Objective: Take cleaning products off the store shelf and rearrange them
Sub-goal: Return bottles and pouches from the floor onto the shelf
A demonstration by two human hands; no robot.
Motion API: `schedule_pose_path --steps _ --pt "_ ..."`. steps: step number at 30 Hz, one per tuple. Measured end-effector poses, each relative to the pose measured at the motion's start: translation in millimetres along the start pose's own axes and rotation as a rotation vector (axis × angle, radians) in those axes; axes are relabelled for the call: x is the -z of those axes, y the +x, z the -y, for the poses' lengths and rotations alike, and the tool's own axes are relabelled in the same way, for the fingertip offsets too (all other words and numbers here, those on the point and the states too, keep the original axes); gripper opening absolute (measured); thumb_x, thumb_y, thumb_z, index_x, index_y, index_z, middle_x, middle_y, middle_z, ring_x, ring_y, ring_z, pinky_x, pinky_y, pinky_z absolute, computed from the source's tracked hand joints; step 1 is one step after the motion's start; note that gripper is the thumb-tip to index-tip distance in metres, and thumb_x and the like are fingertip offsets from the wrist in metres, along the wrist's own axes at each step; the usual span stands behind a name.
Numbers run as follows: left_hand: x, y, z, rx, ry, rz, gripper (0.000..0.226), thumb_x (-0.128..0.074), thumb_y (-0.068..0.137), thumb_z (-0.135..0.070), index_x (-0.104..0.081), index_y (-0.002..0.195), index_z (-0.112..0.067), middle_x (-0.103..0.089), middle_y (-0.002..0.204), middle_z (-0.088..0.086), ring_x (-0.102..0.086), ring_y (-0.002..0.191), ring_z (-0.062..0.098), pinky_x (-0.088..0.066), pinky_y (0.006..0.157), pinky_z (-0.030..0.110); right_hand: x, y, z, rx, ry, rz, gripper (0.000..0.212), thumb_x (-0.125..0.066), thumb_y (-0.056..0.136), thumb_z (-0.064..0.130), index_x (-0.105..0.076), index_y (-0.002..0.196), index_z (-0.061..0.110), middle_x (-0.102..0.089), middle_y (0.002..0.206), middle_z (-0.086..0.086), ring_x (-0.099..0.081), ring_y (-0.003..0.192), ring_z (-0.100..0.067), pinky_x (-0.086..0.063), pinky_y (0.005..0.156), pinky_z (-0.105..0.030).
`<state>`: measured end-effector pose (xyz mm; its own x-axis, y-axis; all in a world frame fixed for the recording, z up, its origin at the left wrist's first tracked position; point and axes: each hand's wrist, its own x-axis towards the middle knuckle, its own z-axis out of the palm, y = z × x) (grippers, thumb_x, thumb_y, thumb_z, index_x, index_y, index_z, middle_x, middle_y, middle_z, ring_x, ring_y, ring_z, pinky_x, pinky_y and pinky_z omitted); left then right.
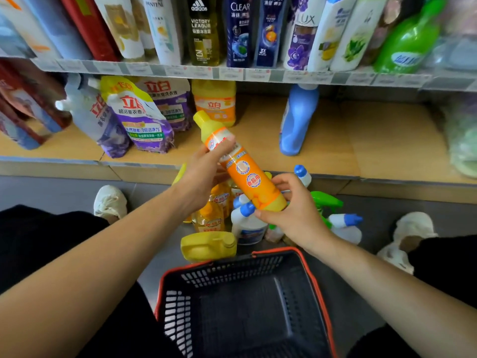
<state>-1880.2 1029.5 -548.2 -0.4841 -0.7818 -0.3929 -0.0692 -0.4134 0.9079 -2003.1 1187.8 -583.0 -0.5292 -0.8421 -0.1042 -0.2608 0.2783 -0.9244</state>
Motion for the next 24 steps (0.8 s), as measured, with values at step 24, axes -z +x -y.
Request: schedule_pose_path --steps 24 --pt "-5.0 17.3 3.6 -0.054 -0.089 0.01 0.058 -0.08 0.085 -0.026 -0.054 0.132 -0.008 -0.071 0.119 0.017 -0.075 0.1 0.026 -0.062 0.082 0.035 8.2 9.7 2.5 0.028 0.24 -0.091 0.066 -0.091 0.069 0.008 -0.053 0.122 0.017 -0.065 0.115 -0.003 -0.071 0.099 -0.021 -0.059 0.086 -0.05"
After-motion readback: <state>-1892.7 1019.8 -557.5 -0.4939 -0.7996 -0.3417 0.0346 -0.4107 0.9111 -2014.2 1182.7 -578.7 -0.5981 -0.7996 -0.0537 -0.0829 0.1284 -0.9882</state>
